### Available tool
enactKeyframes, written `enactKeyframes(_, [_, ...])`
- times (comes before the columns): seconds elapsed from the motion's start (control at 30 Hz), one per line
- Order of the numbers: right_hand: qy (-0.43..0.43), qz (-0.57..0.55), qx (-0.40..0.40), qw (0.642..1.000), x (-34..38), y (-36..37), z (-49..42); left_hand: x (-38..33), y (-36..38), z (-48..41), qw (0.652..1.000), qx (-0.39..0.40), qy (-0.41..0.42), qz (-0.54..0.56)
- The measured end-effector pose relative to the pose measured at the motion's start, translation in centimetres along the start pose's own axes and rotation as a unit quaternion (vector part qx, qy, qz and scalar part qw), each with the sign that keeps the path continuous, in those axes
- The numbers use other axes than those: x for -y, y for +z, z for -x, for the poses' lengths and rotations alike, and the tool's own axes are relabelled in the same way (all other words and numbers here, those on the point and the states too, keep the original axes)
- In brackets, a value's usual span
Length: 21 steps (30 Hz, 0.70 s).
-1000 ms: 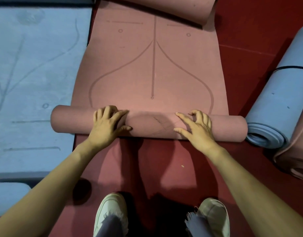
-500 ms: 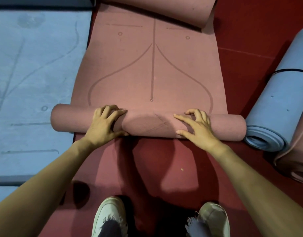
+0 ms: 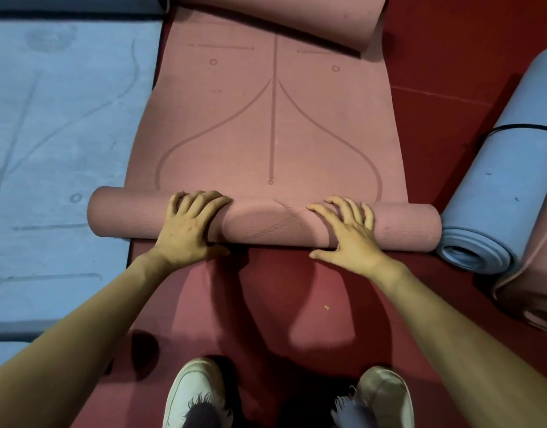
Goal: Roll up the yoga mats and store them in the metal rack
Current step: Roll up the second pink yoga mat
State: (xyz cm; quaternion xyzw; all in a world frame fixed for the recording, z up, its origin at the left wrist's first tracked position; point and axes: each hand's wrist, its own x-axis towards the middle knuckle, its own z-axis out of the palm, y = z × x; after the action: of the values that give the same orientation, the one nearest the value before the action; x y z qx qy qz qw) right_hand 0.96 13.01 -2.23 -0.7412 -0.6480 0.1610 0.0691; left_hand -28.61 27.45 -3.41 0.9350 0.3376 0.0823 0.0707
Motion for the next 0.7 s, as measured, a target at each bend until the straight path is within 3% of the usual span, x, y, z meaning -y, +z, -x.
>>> enactKeyframes(0.13, [0.004, 0.014, 0.011, 1.0, 0.0, -0.8, -1.1, 0.3, -0.3, -1.1, 1.0, -0.005, -0.003, 0.005])
enactKeyframes(0.53, [0.01, 0.037, 0.082, 0.996, 0.0, -3.1, -3.7, 0.6, -3.0, -4.1, 0.994, 0.082, -0.032, 0.059])
enactKeyframes(0.7, [0.007, 0.028, 0.071, 0.997, 0.5, -3.8, -2.8, 0.1, -2.8, -2.8, 0.997, 0.055, -0.028, 0.055])
